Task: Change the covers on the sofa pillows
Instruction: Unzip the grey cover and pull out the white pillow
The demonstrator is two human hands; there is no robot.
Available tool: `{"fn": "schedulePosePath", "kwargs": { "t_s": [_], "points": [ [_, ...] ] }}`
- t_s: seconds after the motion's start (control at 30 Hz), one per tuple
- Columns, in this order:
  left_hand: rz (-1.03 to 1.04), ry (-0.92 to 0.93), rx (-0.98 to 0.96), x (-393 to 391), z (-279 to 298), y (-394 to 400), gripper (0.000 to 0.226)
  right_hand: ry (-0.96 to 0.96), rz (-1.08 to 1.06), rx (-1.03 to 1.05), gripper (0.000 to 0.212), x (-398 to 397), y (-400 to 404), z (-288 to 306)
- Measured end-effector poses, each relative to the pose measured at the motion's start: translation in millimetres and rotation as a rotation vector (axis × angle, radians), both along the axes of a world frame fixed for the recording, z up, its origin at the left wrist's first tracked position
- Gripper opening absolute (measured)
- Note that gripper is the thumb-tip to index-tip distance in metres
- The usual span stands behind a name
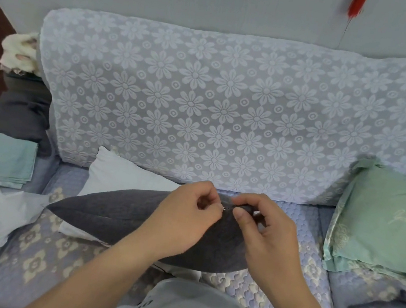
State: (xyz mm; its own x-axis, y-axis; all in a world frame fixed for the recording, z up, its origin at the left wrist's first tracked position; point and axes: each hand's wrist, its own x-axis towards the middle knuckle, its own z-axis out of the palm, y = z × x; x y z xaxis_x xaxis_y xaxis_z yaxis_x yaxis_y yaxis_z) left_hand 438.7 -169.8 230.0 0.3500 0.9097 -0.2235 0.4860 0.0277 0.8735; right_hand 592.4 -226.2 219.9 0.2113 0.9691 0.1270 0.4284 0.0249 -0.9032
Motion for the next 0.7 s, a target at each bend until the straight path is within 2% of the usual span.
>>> {"fn": "schedulePosePath", "kwargs": {
  "t_s": [0.03, 0.1, 0.2, 0.3, 0.47, 0.57, 0.63, 0.7],
  "points": [
    [-0.017, 0.064, 0.09, 1, 0, -2, 0.015, -0.01, 0.011, -0.002, 0.024, 0, 0, 0],
    [-0.001, 0.117, 0.15, 1, -1, -2, 0.016, -0.048, 0.002, 0.017, 0.026, -1, -1, -1],
    [0.096, 0.199, 0.102, -5, -18, 5, 0.017, -0.036, -0.111, 0.072, 0.026, -1, 0, -1],
    [0.222, 0.405, 0.092, -22, -49, 17, 0.018, 0.036, -0.245, 0.076, 0.026, 6, 9, -1],
    [0.487, 0.697, 0.003, -102, -105, 37, 0.018, 0.057, -0.527, 0.04, 0.027, 43, 27, -14],
    [0.525, 0.718, 0.02, -138, -118, 38, 0.019, -0.154, -0.515, -0.184, 0.016, 71, 30, -33],
    [0.47, 0.696, 0.08, -135, -119, 29, 0.021, -0.441, -0.402, -0.346, 0.017, 79, 30, -41],
    [0.412, 0.678, 0.134, -120, -119, 16, 0.022, -0.62, -0.216, -0.392, 0.024, 65, 35, -46]
  ]
}}
